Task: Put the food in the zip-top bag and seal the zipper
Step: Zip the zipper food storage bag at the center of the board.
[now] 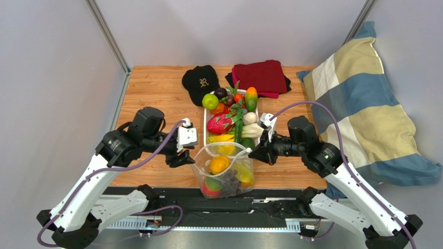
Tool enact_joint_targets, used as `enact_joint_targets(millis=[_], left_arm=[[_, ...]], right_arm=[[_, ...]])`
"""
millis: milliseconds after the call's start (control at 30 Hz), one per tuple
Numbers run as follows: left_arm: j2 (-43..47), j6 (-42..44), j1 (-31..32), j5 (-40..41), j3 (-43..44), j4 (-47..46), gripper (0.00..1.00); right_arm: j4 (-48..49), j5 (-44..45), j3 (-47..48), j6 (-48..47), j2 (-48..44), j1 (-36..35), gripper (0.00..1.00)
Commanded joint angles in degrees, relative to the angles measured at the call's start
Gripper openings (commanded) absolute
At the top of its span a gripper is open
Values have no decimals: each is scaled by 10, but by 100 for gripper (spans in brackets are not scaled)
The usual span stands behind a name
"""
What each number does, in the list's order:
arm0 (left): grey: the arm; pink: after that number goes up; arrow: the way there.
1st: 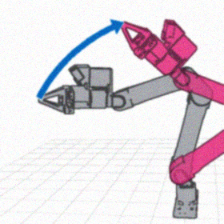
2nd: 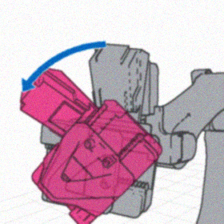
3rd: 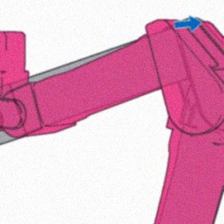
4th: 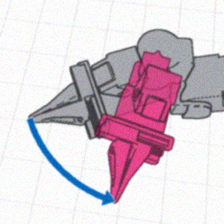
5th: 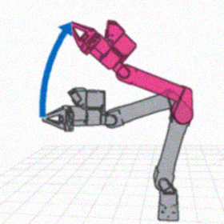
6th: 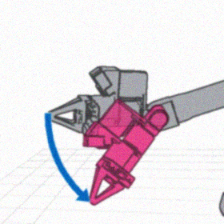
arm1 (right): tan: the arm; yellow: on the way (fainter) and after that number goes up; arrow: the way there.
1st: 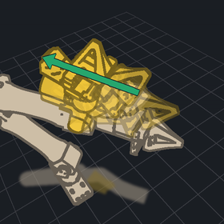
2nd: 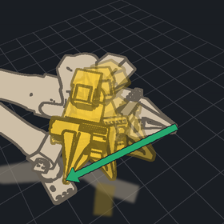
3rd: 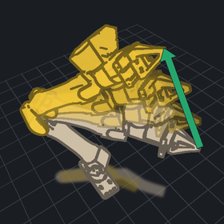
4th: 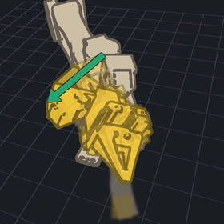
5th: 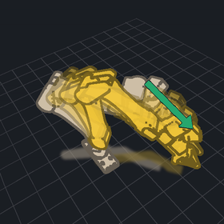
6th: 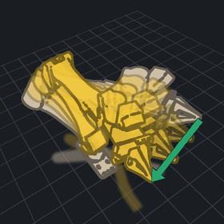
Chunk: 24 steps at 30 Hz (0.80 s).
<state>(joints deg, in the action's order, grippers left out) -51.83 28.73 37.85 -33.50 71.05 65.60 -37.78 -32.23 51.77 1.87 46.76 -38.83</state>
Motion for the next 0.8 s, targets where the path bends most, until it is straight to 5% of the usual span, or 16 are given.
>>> enact_joint_targets(millis=[0,200,333,767], left_arm=[[-8,-55,4,-82,34,-138,61],[-73,-100,77,-55,56,-260,63],[-139,-148,141,-5,66,-349,56],[-229,-161,225,20,72,-416,50]], right_arm=[[53,-17,-2,-46,-40,-5,0],[67,-32,-19,-76,-82,-10,0],[78,-29,-31,-83,-86,-12,0],[90,-32,-42,-93,-99,-13,0]])
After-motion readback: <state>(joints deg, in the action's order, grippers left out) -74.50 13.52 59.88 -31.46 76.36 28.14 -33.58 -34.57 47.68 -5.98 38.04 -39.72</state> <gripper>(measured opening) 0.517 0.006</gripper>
